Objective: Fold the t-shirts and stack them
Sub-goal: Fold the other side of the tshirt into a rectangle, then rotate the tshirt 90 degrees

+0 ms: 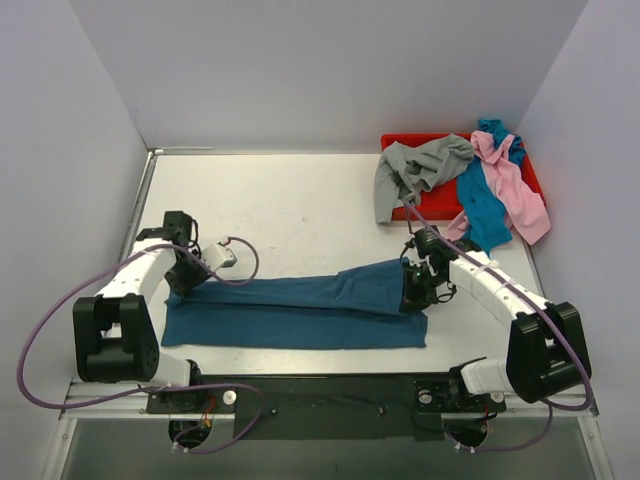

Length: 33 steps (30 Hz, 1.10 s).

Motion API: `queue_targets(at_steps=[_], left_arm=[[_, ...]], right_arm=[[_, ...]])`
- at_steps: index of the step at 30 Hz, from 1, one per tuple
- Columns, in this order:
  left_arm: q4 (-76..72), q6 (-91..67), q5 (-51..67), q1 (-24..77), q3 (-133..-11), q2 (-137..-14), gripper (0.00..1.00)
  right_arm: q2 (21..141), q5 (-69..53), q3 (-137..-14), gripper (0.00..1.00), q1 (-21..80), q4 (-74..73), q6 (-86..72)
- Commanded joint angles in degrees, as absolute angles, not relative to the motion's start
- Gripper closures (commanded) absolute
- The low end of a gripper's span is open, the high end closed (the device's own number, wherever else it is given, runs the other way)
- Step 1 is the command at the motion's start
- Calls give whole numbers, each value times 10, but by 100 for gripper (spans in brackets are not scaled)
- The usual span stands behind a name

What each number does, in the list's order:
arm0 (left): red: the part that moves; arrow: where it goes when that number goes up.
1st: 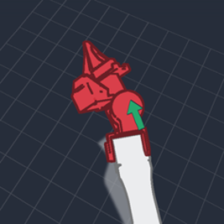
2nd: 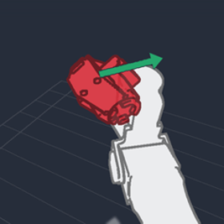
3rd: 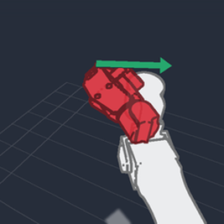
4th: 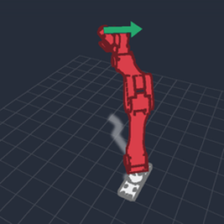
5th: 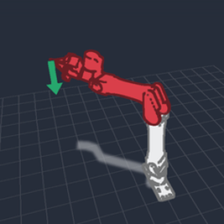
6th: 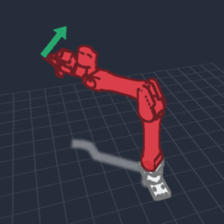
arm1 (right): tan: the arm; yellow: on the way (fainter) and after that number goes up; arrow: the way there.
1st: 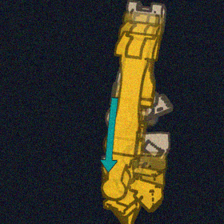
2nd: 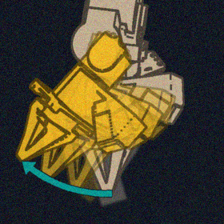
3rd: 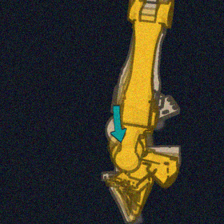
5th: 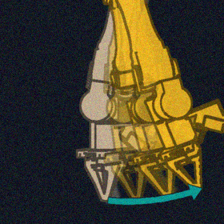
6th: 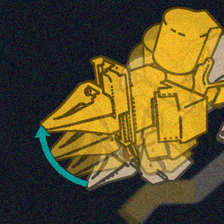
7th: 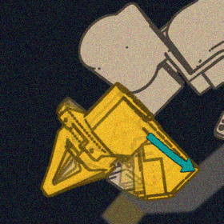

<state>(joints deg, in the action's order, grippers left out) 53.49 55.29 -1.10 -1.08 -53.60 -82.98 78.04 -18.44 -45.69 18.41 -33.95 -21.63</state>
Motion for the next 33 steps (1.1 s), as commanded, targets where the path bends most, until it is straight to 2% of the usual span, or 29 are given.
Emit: queue_targets(at_steps=[1,5,9,10,11,12,13,14,15,16,18,19,23,24,25,26,27,28,29,32,33], left_arm=[[582,580,0,-18,-534,-811,100],[553,606,-18,-17,-470,-812,100],[517,635,-55,-13,-418,-811,100],[519,638,-59,-11,-414,-812,100],[531,636,-57,-10,-416,-813,97],[548,635,-49,-10,-426,-815,77],[563,630,-43,-10,-433,-815,69],[586,628,-32,-11,-450,-813,50],[600,621,-25,-11,-460,-812,45],[627,618,-13,-12,-487,-809,32],[676,613,16,-15,-532,-807,27],[690,608,25,-15,-550,-806,17],[776,599,132,-11,-690,-805,15],[780,592,151,-7,-707,-806,16],[778,565,192,-5,-727,-806,26],[765,545,208,16,-734,-810,37],[752,503,242,25,-736,-811,70],[715,474,261,42,-731,-814,87],[666,421,282,53,-714,-816,100],[583,352,276,136,-667,-820,100],[541,342,241,159,-644,-826,100]], right_arm=[[751,-199,-457,100,177,-406,-228],[769,-236,-418,100,179,-365,-247],[796,-223,-399,100,179,-349,-258],[804,-220,-398,98,178,-349,-260],[808,-211,-398,90,178,-352,-261],[809,-206,-400,72,178,-355,-262],[806,-198,-405,64,177,-361,-262],[795,-192,-409,57,177,-364,-263],[788,-179,-419,53,177,-373,-264],[770,-172,-426,52,178,-379,-264],[742,-152,-456,51,182,-397,-255],[733,-140,-479,51,191,-409,-250],[691,-109,-554,55,261,-396,-218],[695,-121,-568,58,271,-375,-214],[709,-141,-572,72,281,-361,-214],[721,-182,-574,82,283,-329,-217],[748,-195,-574,100,284,-317,-221],[760,-206,-577,100,284,-300,-230],[787,-207,-577,100,284,-293,-233],[831,-195,-572,100,273,-272,-244],[855,-193,-571,100,268,-270,-248]])
